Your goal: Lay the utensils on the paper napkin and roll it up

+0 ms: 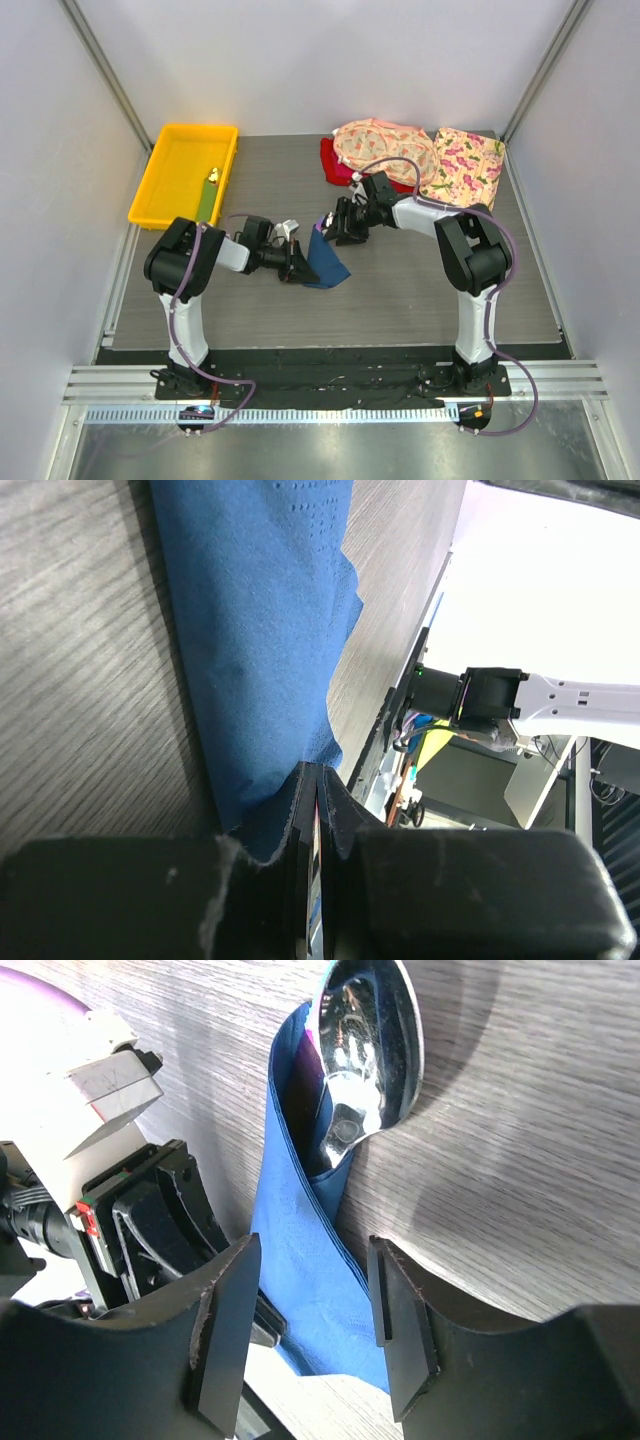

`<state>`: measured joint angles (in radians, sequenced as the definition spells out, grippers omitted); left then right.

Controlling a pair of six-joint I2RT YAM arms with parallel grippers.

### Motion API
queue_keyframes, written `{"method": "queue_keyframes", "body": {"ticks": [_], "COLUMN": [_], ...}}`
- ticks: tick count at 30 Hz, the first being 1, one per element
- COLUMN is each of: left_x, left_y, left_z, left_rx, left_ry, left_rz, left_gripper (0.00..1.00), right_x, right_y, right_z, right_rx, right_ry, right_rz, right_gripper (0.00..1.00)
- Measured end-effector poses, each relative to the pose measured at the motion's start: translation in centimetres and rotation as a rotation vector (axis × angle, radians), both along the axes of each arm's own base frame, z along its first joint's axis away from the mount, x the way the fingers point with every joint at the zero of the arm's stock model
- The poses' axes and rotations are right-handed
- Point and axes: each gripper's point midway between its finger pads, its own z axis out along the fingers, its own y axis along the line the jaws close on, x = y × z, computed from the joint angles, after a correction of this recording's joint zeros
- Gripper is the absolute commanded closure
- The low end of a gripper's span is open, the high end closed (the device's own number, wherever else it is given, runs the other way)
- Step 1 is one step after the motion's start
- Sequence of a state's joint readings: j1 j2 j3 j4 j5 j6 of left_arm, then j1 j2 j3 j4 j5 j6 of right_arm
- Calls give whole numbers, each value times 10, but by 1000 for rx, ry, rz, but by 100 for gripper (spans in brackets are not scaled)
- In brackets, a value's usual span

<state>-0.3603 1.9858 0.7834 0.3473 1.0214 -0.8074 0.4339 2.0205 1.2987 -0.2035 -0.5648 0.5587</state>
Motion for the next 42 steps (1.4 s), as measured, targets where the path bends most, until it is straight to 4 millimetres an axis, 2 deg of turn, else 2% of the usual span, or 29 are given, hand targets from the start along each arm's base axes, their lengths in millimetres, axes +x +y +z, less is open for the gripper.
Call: {"method": "queue_keyframes", "body": {"ticks": [6, 9, 16, 19, 20, 22, 23, 28, 32, 33, 35, 36, 39, 42], "left_x": [0, 0, 0, 0, 0, 0, 0, 1, 2, 2, 3, 4, 13, 28], "left_y": [0, 0, 0, 0, 0, 0, 0, 0, -1, -1, -1, -2, 2, 14], "left_z": [0, 0, 0, 0, 0, 0, 0, 0, 2, 4, 8, 12, 26, 51], "left_rx": [0, 0, 0, 0, 0, 0, 0, 2, 3, 2, 3, 4, 19, 26], "left_ry": [-1, -1, -1, -1, -2, -3, -3, -2, 4, 0, -11, -23, -78, -156], "left_rz": [0, 0, 0, -1, -1, -1, -1, -1, -1, -1, 1, 3, 38, 86], "left_gripper": [91, 91, 91, 91, 91, 91, 91, 89, 77, 68, 58, 52, 43, 37], "right_x": [2, 4, 5, 5, 5, 5, 4, 3, 4, 4, 5, 7, 10, 11], "right_y": [7, 13, 19, 20, 20, 20, 20, 23, 25, 25, 25, 24, 22, 21], "right_z": [-12, -12, -15, -17, -19, -21, -23, -20, -19, -19, -19, -18, -18, -17], "right_rx": [-22, -8, -5, -8, -11, -21, -21, 3, 11, 13, 18, 23, 36, 50], "right_ry": [15, 15, 10, 7, 8, 5, 13, 17, 12, 10, 5, 0, -14, -16], "right_rz": [3, 15, 24, 25, 25, 23, 20, 30, 36, 36, 38, 35, 32, 34], "right_gripper": [45, 46, 56, 67, 77, 85, 97, 99, 99, 99, 99, 99, 99, 99]}}
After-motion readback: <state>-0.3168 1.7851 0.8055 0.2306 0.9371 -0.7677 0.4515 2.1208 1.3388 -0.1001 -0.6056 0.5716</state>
